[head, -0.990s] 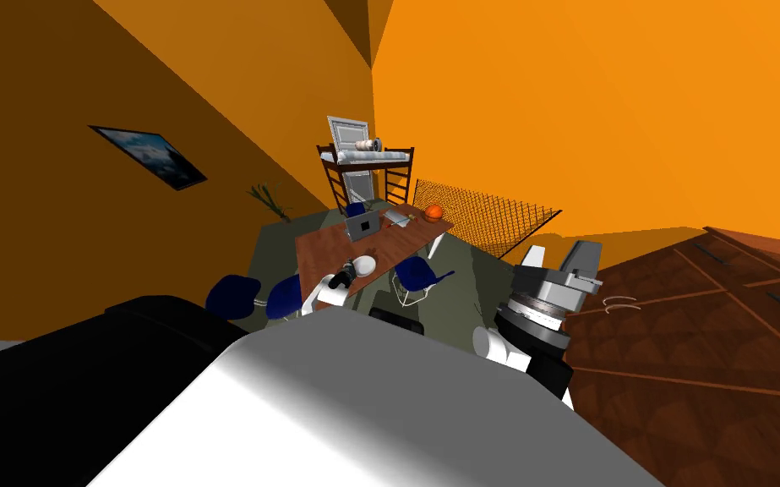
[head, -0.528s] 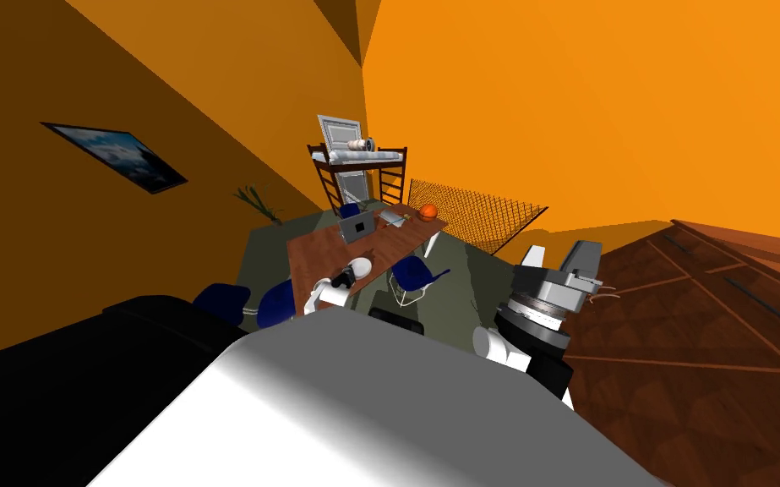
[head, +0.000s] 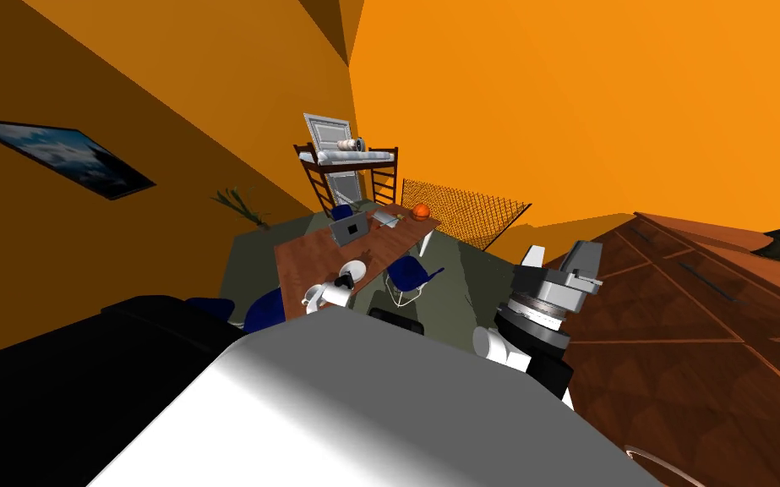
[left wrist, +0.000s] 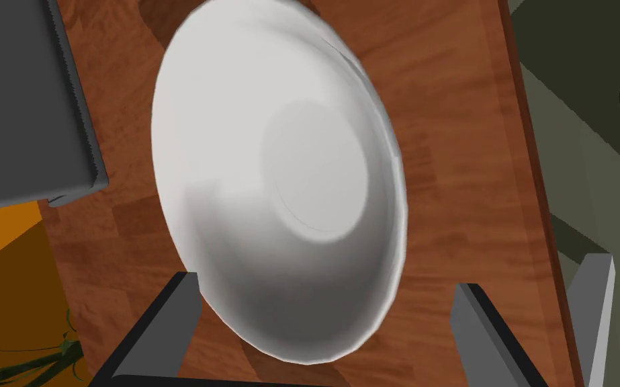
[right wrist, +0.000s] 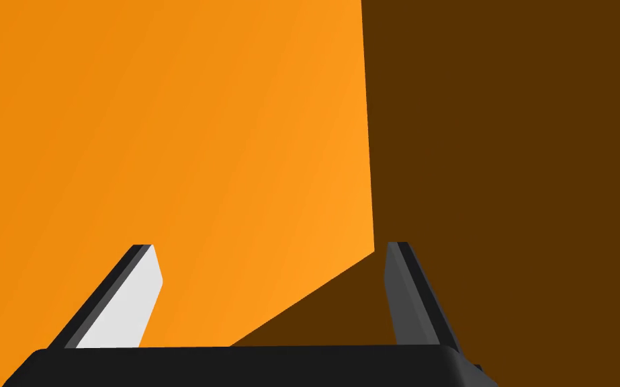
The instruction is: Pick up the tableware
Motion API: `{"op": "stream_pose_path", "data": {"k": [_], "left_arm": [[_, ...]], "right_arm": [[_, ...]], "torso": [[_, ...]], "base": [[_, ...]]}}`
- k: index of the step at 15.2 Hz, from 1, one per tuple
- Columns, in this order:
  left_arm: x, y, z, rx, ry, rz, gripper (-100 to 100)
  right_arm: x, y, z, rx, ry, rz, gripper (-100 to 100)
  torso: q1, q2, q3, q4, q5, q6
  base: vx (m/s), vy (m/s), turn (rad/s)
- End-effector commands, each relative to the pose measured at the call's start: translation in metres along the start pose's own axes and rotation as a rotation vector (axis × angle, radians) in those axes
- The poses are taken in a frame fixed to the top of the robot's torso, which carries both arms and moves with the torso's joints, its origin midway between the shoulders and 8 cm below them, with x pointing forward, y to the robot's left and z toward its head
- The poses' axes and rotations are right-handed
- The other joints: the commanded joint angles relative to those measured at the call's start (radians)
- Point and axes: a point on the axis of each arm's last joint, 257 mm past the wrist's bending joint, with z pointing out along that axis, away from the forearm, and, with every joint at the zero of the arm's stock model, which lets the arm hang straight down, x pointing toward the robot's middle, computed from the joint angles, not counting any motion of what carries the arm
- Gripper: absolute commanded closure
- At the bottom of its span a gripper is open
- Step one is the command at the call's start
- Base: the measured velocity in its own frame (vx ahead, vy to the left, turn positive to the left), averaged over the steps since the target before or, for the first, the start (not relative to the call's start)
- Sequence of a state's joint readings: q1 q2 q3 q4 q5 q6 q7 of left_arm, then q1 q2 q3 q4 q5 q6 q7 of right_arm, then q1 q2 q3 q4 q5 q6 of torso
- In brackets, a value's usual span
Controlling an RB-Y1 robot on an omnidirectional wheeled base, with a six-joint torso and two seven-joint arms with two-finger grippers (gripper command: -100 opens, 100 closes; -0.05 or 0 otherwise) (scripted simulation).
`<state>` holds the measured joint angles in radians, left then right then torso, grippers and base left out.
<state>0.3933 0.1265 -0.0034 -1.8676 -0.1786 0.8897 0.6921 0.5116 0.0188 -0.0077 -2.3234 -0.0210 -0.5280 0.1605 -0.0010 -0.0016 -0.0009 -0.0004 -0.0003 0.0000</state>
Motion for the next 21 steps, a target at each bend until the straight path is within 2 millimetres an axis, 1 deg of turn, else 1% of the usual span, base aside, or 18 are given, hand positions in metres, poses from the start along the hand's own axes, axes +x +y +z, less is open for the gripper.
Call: {"op": "stream_pose_path", "data": {"k": [1, 2, 4, 6, 7, 8, 11, 13, 14, 15, 19, 21], "left_arm": [[-0.008, 0.017, 0.002, -0.049, -0.041, -0.019, -100], [-0.008, 0.017, 0.002, -0.049, -0.041, -0.019, -100], [-0.015, 0.029, 0.004, -0.088, -0.074, -0.034, -100], [-0.020, 0.036, 0.004, -0.113, -0.095, -0.044, -100], [-0.017, 0.029, 0.003, -0.095, -0.080, -0.037, -100], [-0.018, 0.033, 0.009, -0.100, -0.081, -0.035, -100], [-0.018, 0.036, 0.017, -0.100, -0.076, -0.030, -100], [-0.019, 0.037, 0.021, -0.100, -0.073, -0.027, -100], [-0.019, 0.036, 0.018, -0.101, -0.076, -0.029, -100], [-0.019, 0.036, 0.018, -0.100, -0.075, -0.029, 100], [-0.020, 0.036, 0.018, -0.100, -0.076, -0.028, 100], [-0.018, 0.033, 0.011, -0.100, -0.079, -0.034, 100]], "right_arm": [[0.000, 0.000, 0.000, 0.000, 0.000, 0.000, 0], [0.000, 0.000, 0.000, 0.000, 0.000, 0.000, 0], [0.000, 0.000, 0.000, 0.000, 0.000, 0.000, 0], [0.000, 0.000, 0.000, 0.000, 0.000, 0.000, 0], [0.000, 0.000, 0.000, 0.000, 0.000, 0.000, 0], [0.000, 0.000, 0.000, 0.000, 0.000, 0.000, 0], [0.000, 0.000, 0.000, 0.000, 0.000, 0.000, 0], [0.000, 0.000, 0.000, 0.000, 0.000, 0.000, 0], [0.000, 0.000, 0.000, 0.000, 0.000, 0.000, 0], [0.000, 0.000, 0.000, 0.000, 0.000, 0.000, 0], [0.000, 0.000, 0.000, 0.000, 0.000, 0.000, 0], [0.000, 0.000, 0.000, 0.000, 0.000, 0.000, 0]], "torso": [[0.000, 0.000, 0.000, 0.000, 0.000, 0.000], [0.000, 0.000, 0.000, 0.000, 0.000, 0.000], [0.000, -0.001, 0.000, 0.000, 0.000, 0.000], [0.000, -0.001, 0.000, 0.000, 0.000, 0.000], [0.000, -0.001, 0.000, 0.000, 0.000, 0.000], [0.000, 0.000, 0.000, 0.000, 0.000, 0.000], [0.000, 0.000, 0.000, 0.000, 0.000, 0.000], [0.000, 0.000, 0.000, 0.000, 0.000, 0.000], [0.000, 0.000, 0.000, 0.000, 0.000, 0.000], [0.000, 0.001, 0.000, 0.000, 0.000, 0.000], [0.000, 0.002, 0.001, 0.001, 0.000, 0.000], [0.000, 0.003, 0.002, 0.001, 0.000, 0.000]], "base": [[0.038, -0.003, -0.151], [0.039, 0.003, -0.108], [0.040, 0.000, -0.106], [0.042, 0.005, -0.137], [0.026, 0.009, -0.031], [0.020, 0.004, 0.035], [0.026, 0.003, 0.044], [0.026, 0.001, 0.032], [0.016, 0.001, 0.008], [0.006, 0.000, 0.000], [0.000, 0.000, 0.000], [-0.020, 0.000, -0.058]]}}
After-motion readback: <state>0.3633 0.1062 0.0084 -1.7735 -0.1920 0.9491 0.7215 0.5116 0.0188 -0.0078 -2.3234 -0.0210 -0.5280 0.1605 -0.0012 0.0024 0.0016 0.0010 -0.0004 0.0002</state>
